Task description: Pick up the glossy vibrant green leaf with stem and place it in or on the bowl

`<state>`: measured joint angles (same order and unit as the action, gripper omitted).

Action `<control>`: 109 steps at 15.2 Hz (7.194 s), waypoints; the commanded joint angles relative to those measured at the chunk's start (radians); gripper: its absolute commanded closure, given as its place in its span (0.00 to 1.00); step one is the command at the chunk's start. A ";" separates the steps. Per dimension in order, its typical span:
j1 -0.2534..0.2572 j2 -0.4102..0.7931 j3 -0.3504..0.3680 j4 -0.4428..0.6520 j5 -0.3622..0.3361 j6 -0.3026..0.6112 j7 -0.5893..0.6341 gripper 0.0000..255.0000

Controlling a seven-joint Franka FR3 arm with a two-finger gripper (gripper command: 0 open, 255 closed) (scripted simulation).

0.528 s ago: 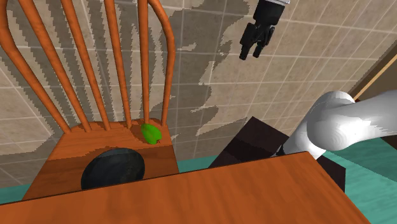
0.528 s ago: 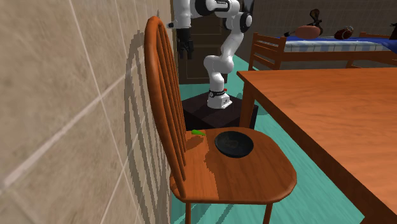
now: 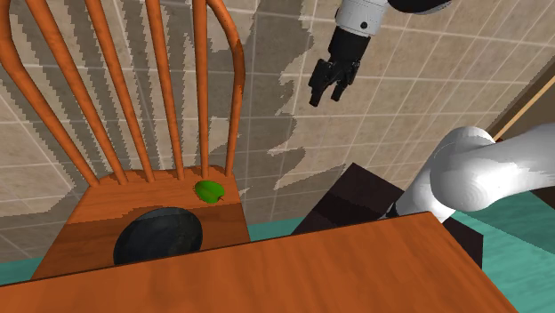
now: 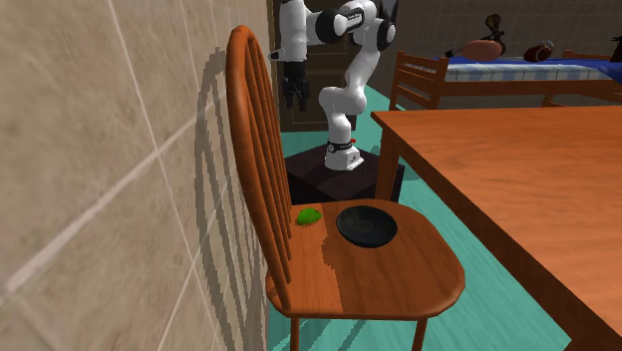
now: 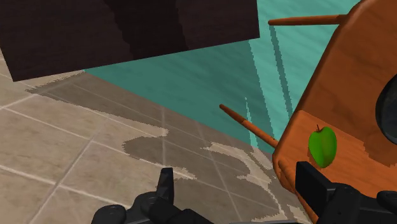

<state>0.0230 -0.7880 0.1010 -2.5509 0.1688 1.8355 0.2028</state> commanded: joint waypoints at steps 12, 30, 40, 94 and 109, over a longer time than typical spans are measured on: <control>0.042 0.327 0.281 -0.053 0.077 0.492 0.253 0.00; 0.002 1.006 0.459 0.235 -0.634 0.859 0.992 0.00; 0.038 1.075 0.409 0.258 -0.722 0.892 1.055 0.00; 0.134 1.397 0.440 0.754 -0.621 0.586 0.946 1.00; 0.088 1.280 0.507 0.787 -0.532 0.447 0.890 1.00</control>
<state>0.1149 0.4979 0.6052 -1.7686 -0.3689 2.2921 1.0982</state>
